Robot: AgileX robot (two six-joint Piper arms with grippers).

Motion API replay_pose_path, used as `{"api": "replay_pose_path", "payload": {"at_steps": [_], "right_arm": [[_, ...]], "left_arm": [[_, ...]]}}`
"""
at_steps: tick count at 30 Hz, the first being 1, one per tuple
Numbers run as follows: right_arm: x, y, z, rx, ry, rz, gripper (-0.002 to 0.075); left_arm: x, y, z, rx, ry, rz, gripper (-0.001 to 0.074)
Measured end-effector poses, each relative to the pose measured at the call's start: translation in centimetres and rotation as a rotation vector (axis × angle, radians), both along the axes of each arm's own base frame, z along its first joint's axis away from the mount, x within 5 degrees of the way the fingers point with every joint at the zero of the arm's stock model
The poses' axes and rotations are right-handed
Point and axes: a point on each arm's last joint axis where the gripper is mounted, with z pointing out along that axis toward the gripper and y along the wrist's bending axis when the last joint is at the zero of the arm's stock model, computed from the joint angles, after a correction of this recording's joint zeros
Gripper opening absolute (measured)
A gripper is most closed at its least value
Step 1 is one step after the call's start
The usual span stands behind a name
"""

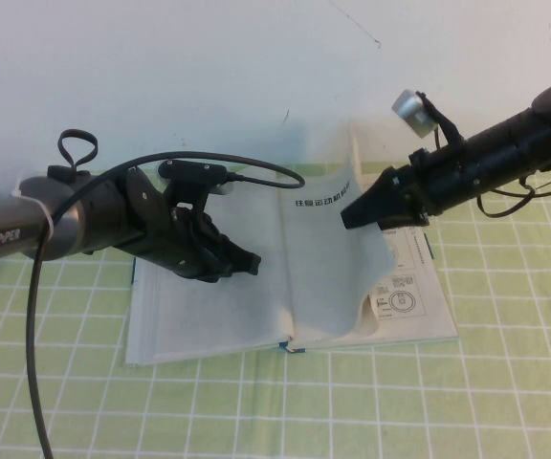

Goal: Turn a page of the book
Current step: Open the closed book

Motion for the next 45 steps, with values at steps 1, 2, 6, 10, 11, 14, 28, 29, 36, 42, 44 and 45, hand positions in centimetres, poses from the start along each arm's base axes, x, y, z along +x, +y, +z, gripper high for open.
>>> {"api": "replay_pose_path", "payload": {"at_steps": [1,2,6,10,11,14,28,29,36,42,44,45], "right_arm": [[0.1,0.3,0.3,0.036,-0.008,-0.008,0.0389],[0.2,0.4,0.6,0.075,-0.017,-0.019,0.0389],[0.4,0.7,1.0,0.129,-0.025,-0.036,0.0389],[0.2,0.5,0.5,0.067,-0.004,-0.021,0.0389],[0.1,0.4,0.3,0.040,0.004,-0.015,0.0389],[-0.2,-0.1,-0.4,-0.049,0.023,0.005,0.0389],[0.5,-2.5,-2.7,-0.430,0.012,-0.090,0.0388],[0.6,-2.5,-2.8,-0.435,0.005,-0.096,0.0388],[1.1,-2.6,-2.7,-0.442,-0.029,-0.151,0.0388],[2.0,-3.1,-2.1,-0.521,-0.100,-0.166,0.0388],[2.4,-3.2,-1.4,-0.542,-0.117,-0.170,0.0388],[2.5,-3.2,-1.0,-0.543,-0.121,-0.169,0.0388]], "left_arm": [[0.0,0.0,0.0,0.000,0.000,0.000,-0.0004],[0.0,0.0,0.0,0.000,0.000,0.000,-0.0004],[0.0,0.0,0.0,0.000,0.000,0.000,-0.0004],[0.0,0.0,0.0,0.000,0.000,0.000,-0.0004],[0.0,0.0,0.0,0.000,0.000,0.000,-0.0004],[0.0,0.0,0.0,0.000,0.000,0.000,-0.0004],[0.0,0.0,0.0,-0.001,0.001,0.001,-0.0004],[0.0,0.0,0.0,-0.001,0.001,0.001,-0.0004],[0.0,0.0,0.0,-0.001,0.001,0.001,-0.0004],[0.0,0.0,0.0,-0.001,0.001,0.001,-0.0004],[0.0,0.0,0.0,-0.001,0.001,0.001,-0.0004],[0.0,0.0,0.0,-0.001,0.001,0.001,-0.0004]]}}
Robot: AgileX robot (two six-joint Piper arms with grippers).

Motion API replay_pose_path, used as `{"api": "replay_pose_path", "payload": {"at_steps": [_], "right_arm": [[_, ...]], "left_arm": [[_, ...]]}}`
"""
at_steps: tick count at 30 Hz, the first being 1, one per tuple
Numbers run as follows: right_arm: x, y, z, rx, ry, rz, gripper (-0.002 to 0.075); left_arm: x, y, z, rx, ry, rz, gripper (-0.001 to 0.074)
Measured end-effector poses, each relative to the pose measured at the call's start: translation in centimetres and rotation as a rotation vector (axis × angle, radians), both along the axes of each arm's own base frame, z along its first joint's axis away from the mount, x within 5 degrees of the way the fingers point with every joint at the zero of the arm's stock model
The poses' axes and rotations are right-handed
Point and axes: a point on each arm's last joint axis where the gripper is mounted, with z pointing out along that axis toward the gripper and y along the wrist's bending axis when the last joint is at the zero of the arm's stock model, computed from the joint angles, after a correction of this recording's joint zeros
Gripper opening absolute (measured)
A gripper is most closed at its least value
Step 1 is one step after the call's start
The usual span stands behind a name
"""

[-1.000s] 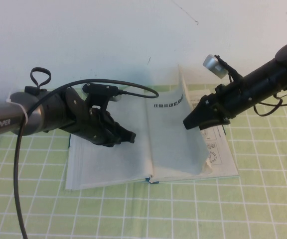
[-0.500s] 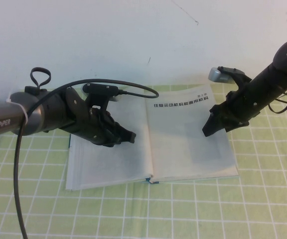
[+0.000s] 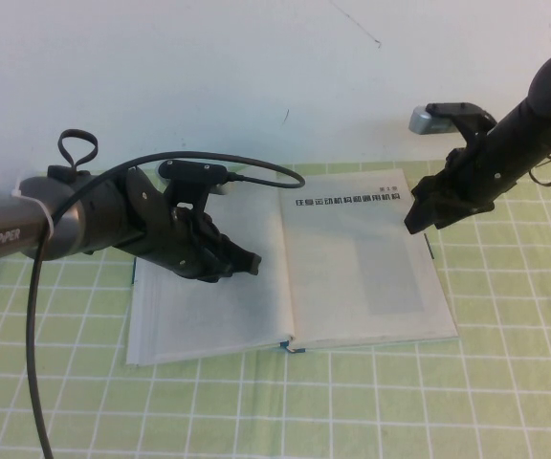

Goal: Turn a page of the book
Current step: Open the closed book

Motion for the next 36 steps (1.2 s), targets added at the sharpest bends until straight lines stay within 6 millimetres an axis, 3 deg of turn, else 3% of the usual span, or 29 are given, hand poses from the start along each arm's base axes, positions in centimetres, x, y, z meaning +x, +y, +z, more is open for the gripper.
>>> {"api": "replay_pose_path", "payload": {"at_steps": [6,9,13,24,28,33,36], "right_arm": [[0.2,0.0,0.9,-0.001,0.029,-0.023,0.0388],[0.1,0.0,-0.5,-0.003,0.086,-0.045,0.0388],[0.0,0.2,-2.4,0.007,0.153,-0.052,0.0388],[0.0,0.2,-1.7,0.046,0.138,-0.029,0.0388],[-0.3,0.1,-1.4,0.025,0.151,-0.006,0.0388],[-0.5,0.2,-1.2,0.018,0.161,0.008,0.0388],[-0.5,0.2,-1.1,0.018,0.162,0.009,0.0388]], "left_arm": [[0.0,0.0,0.0,-0.001,0.001,0.002,-0.0004],[-0.8,-1.7,-0.1,0.003,0.007,-0.049,-0.0004],[-1.0,-2.2,0.1,0.002,0.002,-0.063,-0.0004],[-1.0,-2.3,0.1,-0.002,0.000,-0.060,-0.0004],[-1.1,-2.2,1.4,-0.009,-0.033,-0.057,-0.0004],[-1.7,-1.2,5.2,-0.043,-0.088,-0.032,-0.0004],[-1.7,-0.5,5.9,-0.054,-0.082,-0.009,-0.0004]]}}
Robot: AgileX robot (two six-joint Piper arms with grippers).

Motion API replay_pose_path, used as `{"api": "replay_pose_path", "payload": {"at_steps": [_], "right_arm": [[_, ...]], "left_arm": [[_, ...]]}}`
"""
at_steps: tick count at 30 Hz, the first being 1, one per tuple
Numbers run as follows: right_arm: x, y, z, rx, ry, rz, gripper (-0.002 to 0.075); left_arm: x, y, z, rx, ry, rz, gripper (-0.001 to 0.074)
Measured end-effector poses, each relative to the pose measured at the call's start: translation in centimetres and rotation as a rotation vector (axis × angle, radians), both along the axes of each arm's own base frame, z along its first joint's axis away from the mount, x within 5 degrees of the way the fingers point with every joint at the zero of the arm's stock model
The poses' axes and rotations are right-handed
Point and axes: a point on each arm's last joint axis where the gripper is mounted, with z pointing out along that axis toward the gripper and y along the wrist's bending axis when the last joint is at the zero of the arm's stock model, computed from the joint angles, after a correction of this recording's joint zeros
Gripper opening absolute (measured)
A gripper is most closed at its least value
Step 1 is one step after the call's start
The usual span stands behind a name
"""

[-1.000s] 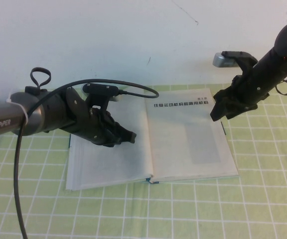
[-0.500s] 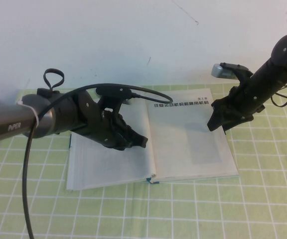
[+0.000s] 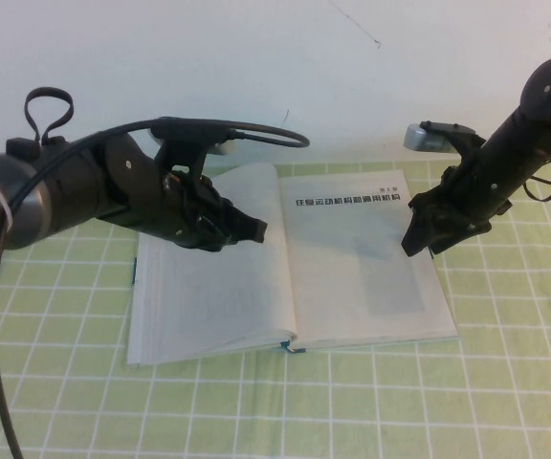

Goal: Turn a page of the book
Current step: Open the closed book

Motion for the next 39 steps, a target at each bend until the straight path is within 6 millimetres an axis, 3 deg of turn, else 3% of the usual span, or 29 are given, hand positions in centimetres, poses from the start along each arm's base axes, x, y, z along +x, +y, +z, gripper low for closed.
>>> {"api": "replay_pose_path", "payload": {"at_steps": [13,30,39], "right_arm": [[0.1,0.5,0.4,0.089,-0.001,-0.010,0.0388],[0.1,1.6,2.5,0.214,0.001,0.041,0.0388],[0.3,3.2,4.3,0.470,-0.051,0.063,0.0388]], "left_arm": [[0.7,0.3,-3.5,0.030,0.100,0.011,-0.0004],[0.8,0.3,-3.6,0.031,0.104,0.011,-0.0004],[0.8,0.3,-3.6,0.030,0.101,0.013,-0.0004]]}}
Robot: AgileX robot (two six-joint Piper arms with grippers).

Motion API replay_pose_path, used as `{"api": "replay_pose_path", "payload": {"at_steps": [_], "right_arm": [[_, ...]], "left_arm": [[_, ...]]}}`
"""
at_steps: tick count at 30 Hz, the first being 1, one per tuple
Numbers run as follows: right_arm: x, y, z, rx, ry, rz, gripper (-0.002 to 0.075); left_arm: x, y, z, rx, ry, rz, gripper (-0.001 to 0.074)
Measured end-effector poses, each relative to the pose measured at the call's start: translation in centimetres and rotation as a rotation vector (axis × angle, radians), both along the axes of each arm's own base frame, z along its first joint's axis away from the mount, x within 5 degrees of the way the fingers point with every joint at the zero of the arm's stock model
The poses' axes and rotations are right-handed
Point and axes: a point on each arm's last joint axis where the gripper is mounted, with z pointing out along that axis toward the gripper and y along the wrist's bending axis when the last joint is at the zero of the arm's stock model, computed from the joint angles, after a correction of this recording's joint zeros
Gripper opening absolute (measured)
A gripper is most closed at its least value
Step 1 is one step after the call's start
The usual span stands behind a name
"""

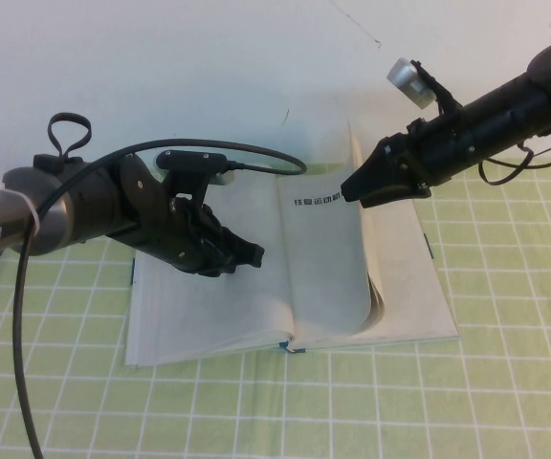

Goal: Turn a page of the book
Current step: Open the closed book

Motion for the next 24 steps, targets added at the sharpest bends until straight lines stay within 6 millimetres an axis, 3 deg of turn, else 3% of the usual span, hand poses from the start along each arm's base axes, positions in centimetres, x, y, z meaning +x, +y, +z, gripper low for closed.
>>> {"api": "replay_pose_path", "payload": {"at_steps": [6,16,24], "right_arm": [[-0.1,-0.2,-0.2,-0.033,-0.006,0.010,0.0388],[-0.3,-1.8,-1.8,-0.286,0.027,0.021,0.0388],[-0.3,-1.9,-2.0,-0.304,0.037,0.018,0.0388]], "left_arm": [[0.0,0.0,0.0,0.001,-0.001,-0.002,-0.0004],[0.0,0.0,0.0,0.002,-0.002,-0.003,-0.0004],[0.0,0.0,0.0,0.002,-0.004,-0.004,-0.0004]]}}
